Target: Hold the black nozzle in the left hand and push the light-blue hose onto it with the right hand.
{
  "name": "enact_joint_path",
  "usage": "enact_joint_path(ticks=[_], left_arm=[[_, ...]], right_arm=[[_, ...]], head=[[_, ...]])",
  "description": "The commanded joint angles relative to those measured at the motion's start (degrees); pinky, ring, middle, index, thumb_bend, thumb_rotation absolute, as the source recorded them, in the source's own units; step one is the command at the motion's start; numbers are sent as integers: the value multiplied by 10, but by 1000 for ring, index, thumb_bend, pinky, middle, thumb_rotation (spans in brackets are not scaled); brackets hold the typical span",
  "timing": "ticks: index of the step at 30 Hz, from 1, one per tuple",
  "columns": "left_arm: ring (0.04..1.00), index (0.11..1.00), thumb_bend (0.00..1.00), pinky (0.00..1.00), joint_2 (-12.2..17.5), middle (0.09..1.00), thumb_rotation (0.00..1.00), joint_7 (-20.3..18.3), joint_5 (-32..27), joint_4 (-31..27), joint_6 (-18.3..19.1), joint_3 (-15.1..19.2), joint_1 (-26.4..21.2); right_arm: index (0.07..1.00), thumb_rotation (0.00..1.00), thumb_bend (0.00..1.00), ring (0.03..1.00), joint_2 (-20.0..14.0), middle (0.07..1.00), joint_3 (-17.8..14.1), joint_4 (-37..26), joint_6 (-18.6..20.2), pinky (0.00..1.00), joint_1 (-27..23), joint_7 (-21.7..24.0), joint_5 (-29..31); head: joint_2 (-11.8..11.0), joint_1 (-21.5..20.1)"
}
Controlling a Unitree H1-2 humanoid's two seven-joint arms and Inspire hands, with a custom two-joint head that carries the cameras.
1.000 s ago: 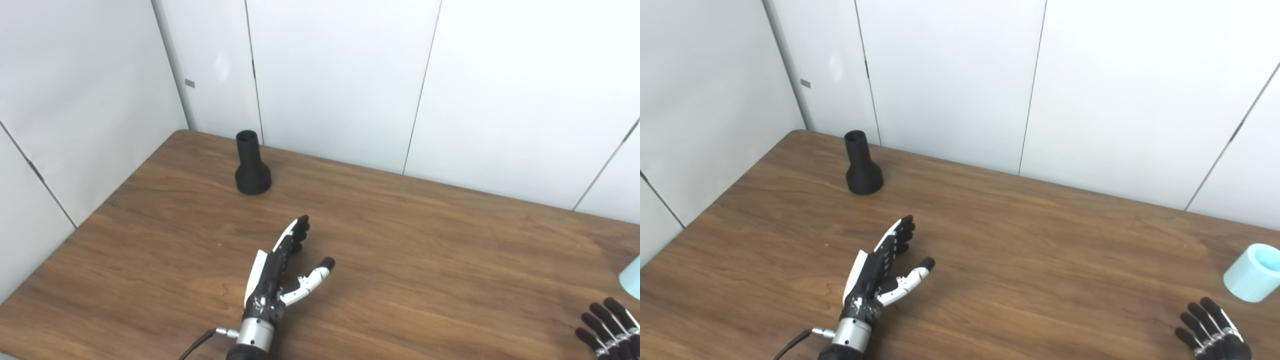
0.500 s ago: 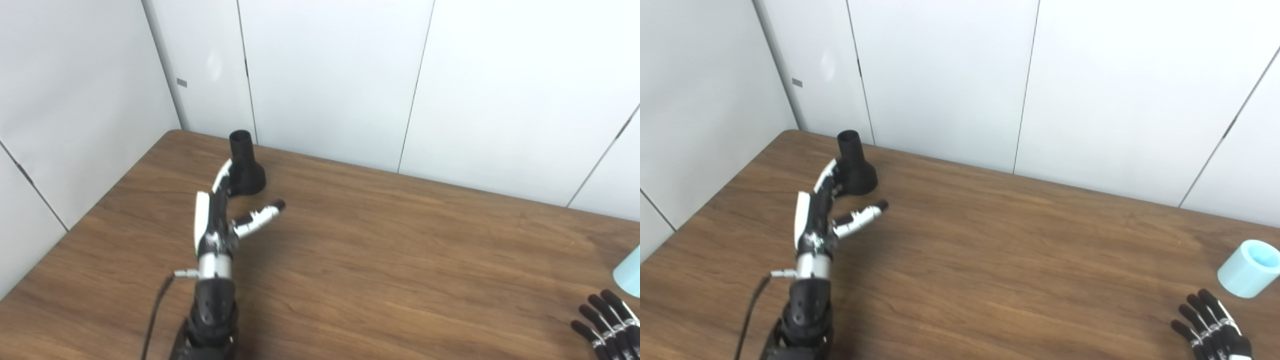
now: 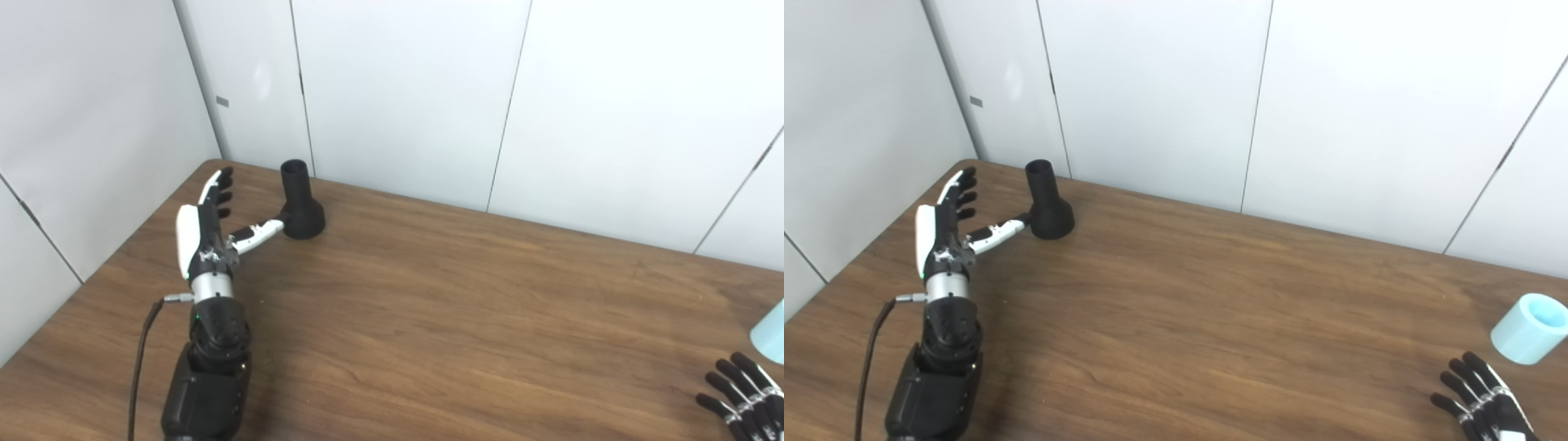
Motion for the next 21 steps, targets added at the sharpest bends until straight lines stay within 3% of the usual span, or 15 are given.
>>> enact_joint_path(ticks=[1,3,6,10,14,21], left_arm=[[870,882,860,763,18,928,133,10,10,-6,0,0,-33],[869,879,869,737,29,951,132,1,0,9,0,-1,-40],[907,900,894,809,53,936,180,-21,6,34,6,-19,-51],[987,916,967,984,86,957,294,-51,50,34,41,-72,-56],[1000,925,995,1000,115,970,438,-75,85,39,66,-112,-58],[998,867,1000,1000,124,943,517,-61,128,76,70,-145,-62]], right_arm=[[830,914,802,825,10,843,3,36,-15,694,10,3,6],[829,904,817,826,9,844,4,33,-10,694,10,2,5],[839,913,822,831,7,853,6,34,-8,701,10,5,4],[844,909,823,840,7,858,6,36,-10,702,9,6,6],[838,906,831,824,10,849,5,31,-10,665,10,-1,-3],[803,843,823,794,17,822,-2,20,3,625,11,-12,3]], head=[[0,0],[0,0],[0,0],[1,-3],[3,-3],[7,0]])
